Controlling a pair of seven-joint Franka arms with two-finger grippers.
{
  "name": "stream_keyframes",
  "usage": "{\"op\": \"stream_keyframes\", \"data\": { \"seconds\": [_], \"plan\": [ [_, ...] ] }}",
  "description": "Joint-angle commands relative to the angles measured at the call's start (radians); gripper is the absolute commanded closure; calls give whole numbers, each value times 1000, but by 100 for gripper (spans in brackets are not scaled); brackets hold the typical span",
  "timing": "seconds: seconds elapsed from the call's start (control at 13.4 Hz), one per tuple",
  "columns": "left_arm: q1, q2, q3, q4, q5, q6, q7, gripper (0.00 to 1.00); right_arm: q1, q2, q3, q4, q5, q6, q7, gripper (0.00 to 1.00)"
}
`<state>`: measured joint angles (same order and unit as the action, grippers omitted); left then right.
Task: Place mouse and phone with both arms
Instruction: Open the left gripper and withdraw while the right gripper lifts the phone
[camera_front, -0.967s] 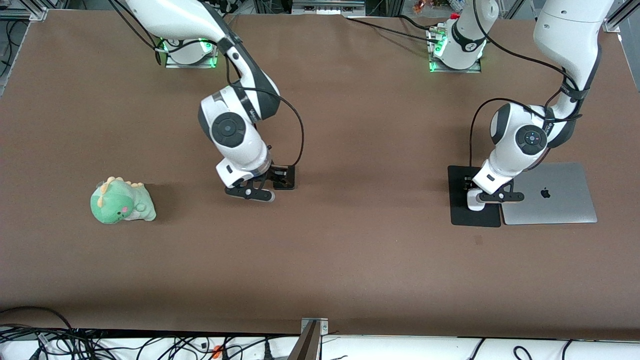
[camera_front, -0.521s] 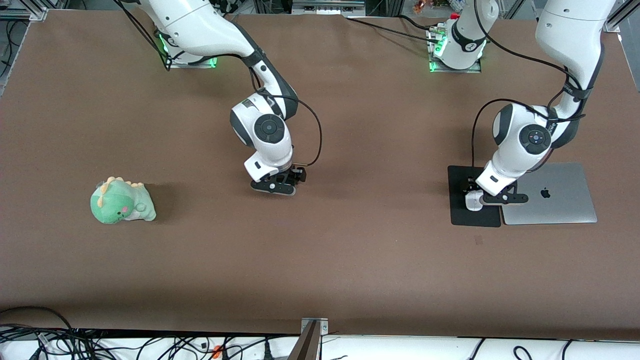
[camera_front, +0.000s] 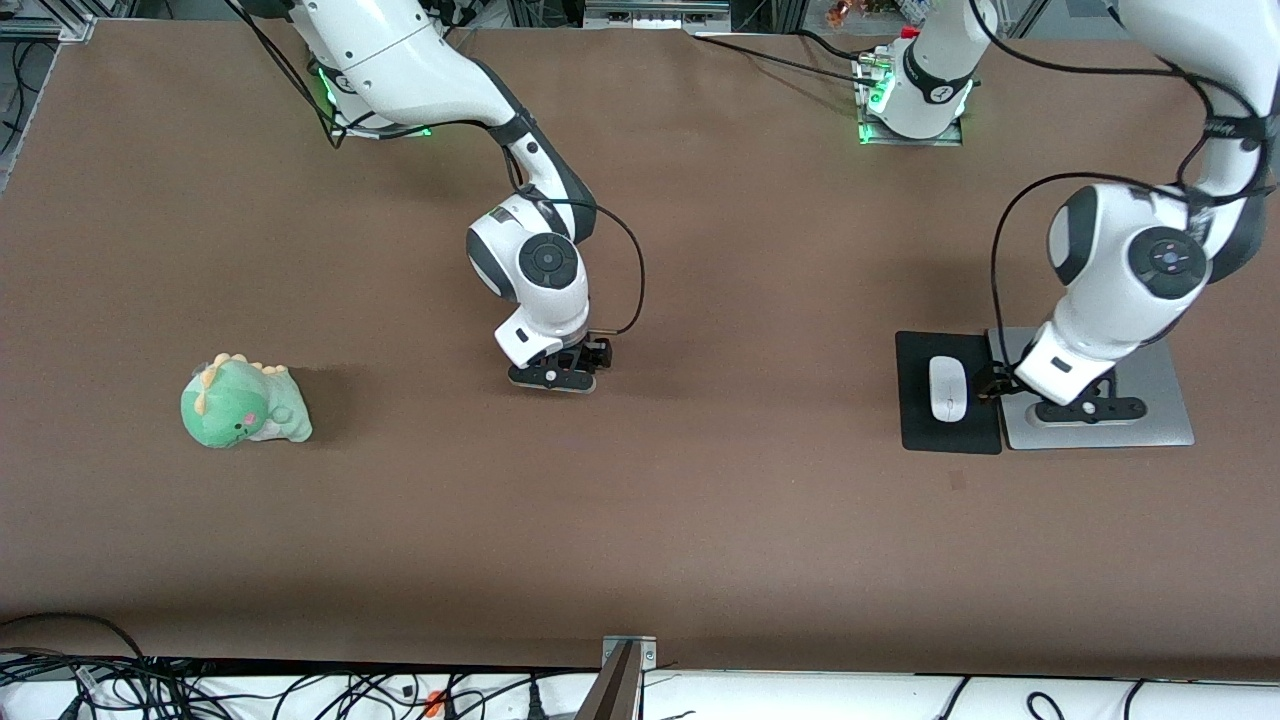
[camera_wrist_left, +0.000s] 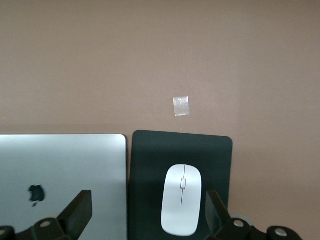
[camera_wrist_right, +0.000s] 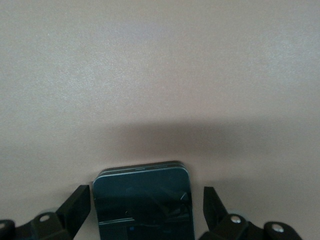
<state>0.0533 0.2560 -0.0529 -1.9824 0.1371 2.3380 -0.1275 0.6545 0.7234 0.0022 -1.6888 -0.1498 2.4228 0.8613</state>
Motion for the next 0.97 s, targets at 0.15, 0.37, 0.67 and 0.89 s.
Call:
{"op": "stream_keyframes", "data": {
  "seconds": [0.15, 0.37, 0.67, 0.89],
  "plan": [
    [34, -55, -13, 258, -67, -412, 95, 0, 17, 8, -8, -15, -22, 33, 10, 2],
    [34, -66, -15, 416, -80, -616, 94, 0, 17, 8, -8, -15, -22, 35, 7, 36],
    [33, -87, -15, 502, -82, -730, 77, 0, 16, 4, -8, -8, -20, 30, -8, 90],
    [25, -86, -18, 497, -103, -729, 60, 0, 2, -31, -10, 1, -14, -23, -95, 100]
  ]
}}
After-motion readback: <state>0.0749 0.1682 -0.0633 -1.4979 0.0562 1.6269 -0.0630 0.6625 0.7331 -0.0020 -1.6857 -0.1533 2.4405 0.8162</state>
